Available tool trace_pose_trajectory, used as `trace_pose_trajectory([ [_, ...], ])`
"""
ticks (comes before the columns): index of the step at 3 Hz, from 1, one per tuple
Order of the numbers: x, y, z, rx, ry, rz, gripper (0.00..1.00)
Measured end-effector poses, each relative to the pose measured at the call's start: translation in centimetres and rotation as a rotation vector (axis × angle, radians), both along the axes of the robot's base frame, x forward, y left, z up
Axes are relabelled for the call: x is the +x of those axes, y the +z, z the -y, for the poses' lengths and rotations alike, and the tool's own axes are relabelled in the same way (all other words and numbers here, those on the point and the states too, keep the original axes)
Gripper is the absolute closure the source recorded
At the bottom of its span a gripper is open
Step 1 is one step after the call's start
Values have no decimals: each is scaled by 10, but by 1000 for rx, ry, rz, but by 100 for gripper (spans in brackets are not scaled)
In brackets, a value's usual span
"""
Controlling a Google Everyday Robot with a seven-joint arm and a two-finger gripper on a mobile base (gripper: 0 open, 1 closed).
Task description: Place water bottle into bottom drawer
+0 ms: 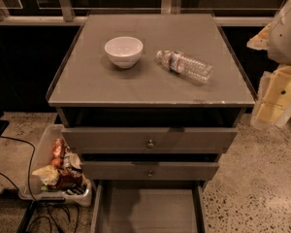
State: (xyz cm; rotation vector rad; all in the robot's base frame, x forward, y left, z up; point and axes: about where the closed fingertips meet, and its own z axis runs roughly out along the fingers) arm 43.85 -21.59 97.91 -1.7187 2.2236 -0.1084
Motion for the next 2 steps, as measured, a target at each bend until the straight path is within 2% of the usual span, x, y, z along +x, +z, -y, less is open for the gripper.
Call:
trace_pose_trajectory([
  [1,7,-2,-6,-3,1,10,0],
  [2,38,-9,-22,27,8,28,0],
])
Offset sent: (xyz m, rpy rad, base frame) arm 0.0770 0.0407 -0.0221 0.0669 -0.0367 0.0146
